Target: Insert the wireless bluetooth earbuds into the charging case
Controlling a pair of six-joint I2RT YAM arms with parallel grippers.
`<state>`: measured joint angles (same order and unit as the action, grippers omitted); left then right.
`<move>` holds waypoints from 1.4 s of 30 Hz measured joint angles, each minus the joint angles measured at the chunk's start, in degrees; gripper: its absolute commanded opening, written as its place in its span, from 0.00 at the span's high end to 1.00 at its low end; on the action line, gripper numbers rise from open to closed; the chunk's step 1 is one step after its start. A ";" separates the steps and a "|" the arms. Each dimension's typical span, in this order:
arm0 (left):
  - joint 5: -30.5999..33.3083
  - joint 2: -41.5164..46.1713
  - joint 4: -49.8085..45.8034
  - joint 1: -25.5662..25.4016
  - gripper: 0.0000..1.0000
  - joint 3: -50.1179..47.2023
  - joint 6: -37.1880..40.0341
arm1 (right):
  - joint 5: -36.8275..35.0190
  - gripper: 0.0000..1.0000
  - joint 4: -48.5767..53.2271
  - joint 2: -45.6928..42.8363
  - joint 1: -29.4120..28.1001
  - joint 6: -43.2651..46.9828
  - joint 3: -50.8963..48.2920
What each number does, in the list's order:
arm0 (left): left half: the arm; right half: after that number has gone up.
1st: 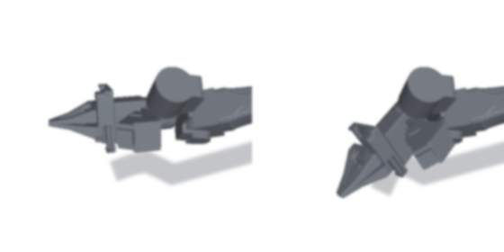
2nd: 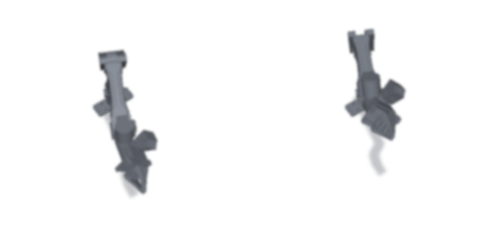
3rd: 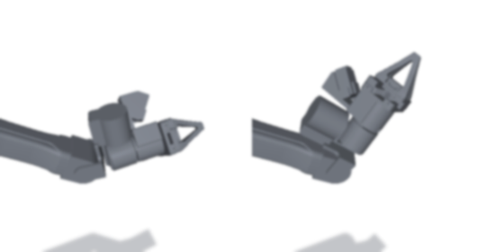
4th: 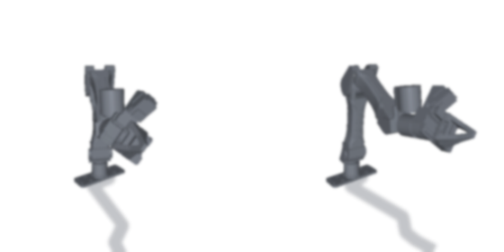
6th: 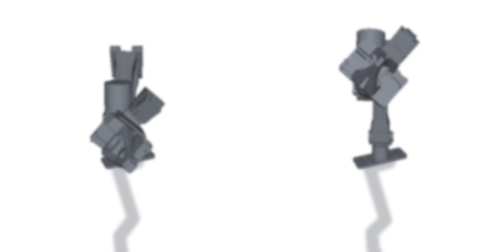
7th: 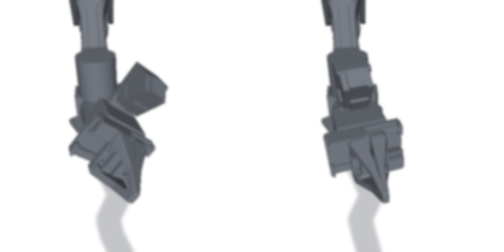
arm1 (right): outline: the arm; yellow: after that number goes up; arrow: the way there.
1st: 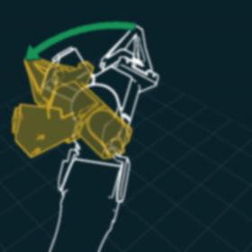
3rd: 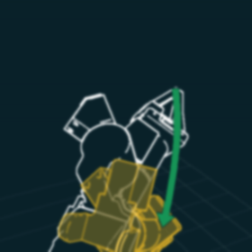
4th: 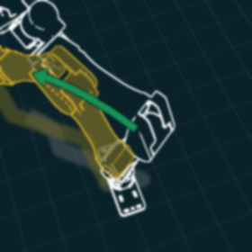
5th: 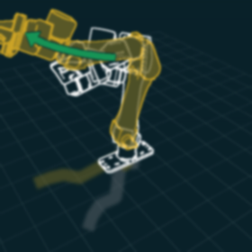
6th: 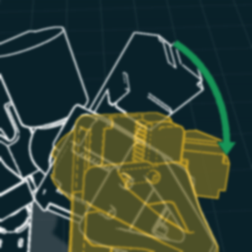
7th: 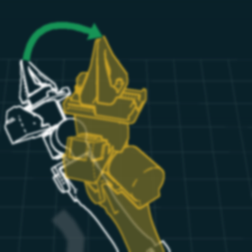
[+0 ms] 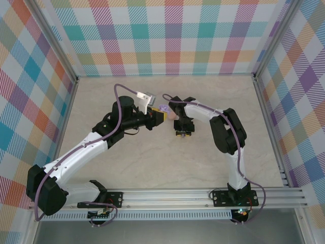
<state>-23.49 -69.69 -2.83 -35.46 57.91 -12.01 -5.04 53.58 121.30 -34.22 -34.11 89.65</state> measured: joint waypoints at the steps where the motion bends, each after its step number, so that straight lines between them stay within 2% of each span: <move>1: 0.02 0.00 0.00 0.00 0.86 0.00 0.00 | 0.00 0.70 -0.07 -0.04 0.00 -0.04 -0.07; 9: 0.00 0.00 0.00 0.00 0.86 0.00 0.00 | 0.15 0.71 -1.03 -0.59 0.00 -1.07 -0.94; 16: 0.00 0.00 0.00 0.00 0.85 0.00 0.00 | 0.11 0.80 -1.62 -1.03 0.00 -1.25 -1.44; 24: 0.26 0.00 -0.09 0.00 0.85 0.00 0.00 | -1.77 0.83 -6.43 -4.13 0.07 -1.05 -5.86; 36: 6.84 0.02 -0.70 0.00 0.85 -5.01 -1.66 | -3.98 0.84 -13.77 -13.53 0.63 0.61 -15.02; 42: 8.44 -0.24 -1.60 0.00 0.85 -7.21 -3.23 | -3.43 0.83 -14.53 -13.84 0.66 2.43 -14.95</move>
<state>-15.05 -69.93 -4.43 -35.46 50.70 -15.25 -8.47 39.05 107.46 -33.56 -31.68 74.70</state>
